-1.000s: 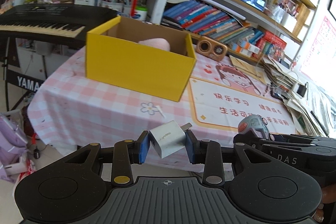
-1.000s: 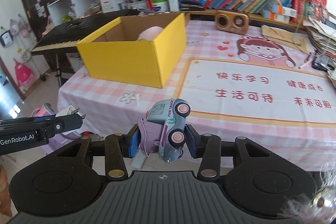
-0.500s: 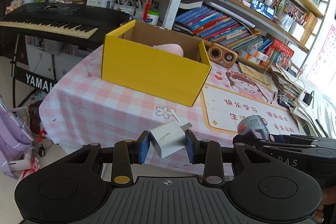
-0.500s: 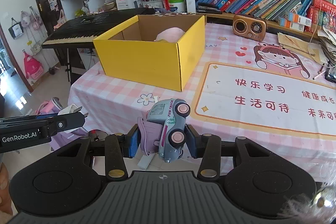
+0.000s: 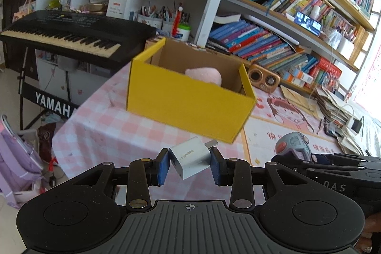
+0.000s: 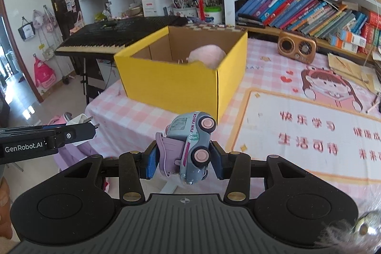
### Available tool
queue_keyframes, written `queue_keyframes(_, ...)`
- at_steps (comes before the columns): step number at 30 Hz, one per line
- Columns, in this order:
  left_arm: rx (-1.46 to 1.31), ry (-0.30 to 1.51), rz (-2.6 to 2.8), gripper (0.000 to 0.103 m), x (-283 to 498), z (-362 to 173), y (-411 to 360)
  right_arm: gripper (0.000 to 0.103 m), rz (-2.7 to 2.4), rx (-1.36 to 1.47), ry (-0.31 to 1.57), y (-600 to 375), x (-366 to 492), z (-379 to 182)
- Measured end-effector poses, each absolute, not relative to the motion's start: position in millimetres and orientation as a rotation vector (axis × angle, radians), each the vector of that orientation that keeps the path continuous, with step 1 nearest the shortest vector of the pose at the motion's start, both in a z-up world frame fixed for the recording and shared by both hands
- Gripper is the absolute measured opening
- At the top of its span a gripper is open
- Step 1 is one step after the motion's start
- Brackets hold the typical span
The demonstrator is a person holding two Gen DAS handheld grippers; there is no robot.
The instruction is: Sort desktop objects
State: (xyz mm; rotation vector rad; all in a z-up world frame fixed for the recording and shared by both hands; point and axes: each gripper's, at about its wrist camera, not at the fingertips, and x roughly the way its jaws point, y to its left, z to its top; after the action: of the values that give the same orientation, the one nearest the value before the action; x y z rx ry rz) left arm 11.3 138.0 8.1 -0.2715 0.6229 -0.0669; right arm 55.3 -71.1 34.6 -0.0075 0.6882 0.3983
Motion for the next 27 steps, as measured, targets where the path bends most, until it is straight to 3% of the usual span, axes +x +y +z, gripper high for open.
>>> queue_keyframes(17,-0.235,0.533,-0.010,0.034,130,40,139,0.042,0.462,0.012,0.562,-68,186,76)
queue_keyframes(27,-0.148,0.616,0.026,0.034,209,21,126,0.042,0.512,0.036,0.540,-55,270,85)
